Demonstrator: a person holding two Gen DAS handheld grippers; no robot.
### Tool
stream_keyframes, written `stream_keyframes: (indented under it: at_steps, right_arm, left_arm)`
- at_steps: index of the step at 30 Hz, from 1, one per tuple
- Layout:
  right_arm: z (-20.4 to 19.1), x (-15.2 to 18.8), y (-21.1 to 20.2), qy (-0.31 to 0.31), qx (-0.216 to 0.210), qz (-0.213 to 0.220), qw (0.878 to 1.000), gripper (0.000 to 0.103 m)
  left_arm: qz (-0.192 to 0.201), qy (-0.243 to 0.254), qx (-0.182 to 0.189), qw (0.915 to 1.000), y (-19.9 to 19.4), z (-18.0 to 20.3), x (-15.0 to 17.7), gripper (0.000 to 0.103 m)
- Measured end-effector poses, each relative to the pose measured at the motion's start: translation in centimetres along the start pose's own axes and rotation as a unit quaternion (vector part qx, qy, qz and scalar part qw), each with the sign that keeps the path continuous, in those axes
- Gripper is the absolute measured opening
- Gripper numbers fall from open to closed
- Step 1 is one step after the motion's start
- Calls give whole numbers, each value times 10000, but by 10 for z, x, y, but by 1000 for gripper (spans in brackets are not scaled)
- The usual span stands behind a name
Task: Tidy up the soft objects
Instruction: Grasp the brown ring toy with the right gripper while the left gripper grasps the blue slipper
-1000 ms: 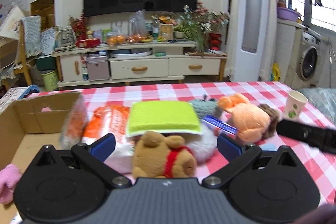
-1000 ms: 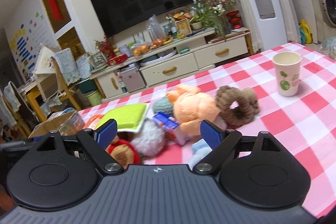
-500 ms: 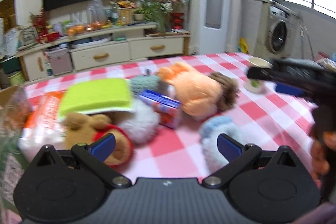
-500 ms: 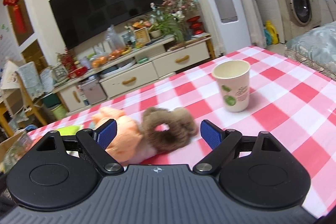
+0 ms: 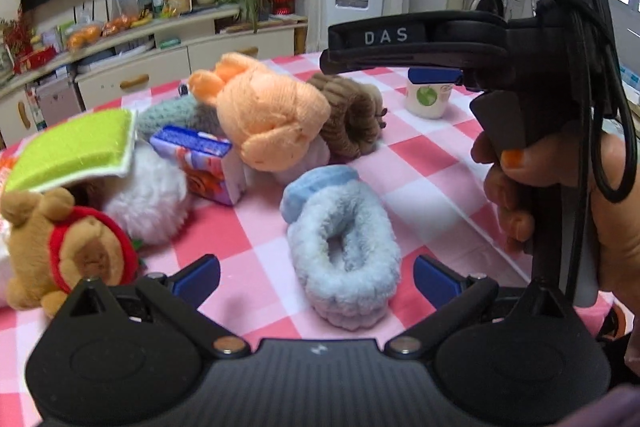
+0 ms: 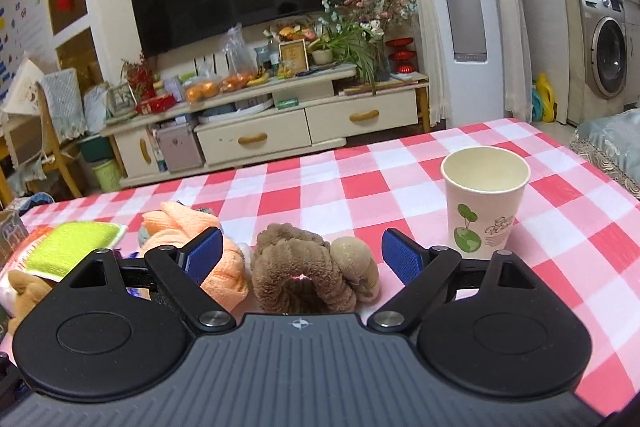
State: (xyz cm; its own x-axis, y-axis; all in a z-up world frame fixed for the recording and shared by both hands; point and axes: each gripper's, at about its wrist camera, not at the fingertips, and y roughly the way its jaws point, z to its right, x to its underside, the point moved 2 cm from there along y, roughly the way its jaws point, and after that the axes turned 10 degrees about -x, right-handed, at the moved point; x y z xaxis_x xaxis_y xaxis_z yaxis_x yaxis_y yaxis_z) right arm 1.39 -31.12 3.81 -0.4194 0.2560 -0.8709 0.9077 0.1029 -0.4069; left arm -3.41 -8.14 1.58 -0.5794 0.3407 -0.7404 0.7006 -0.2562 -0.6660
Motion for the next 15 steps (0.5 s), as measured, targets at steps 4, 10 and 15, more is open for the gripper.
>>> stream_keyframes:
  at_steps: [4,10,15]
  right_arm:
    - [10,-3,12,190,-98,-167,9996,103]
    - [17,3,13,201,-240,-440,9985,103]
    - [21,9,20,198,-189,-647,9975,103]
  left_arm:
    - [-136,-121,61,9998,10,4,-1,102]
    - [-185,-42,-2,9998,21,13,-4,97]
    - [-273,-93,-17,9996,30,14,-7,85]
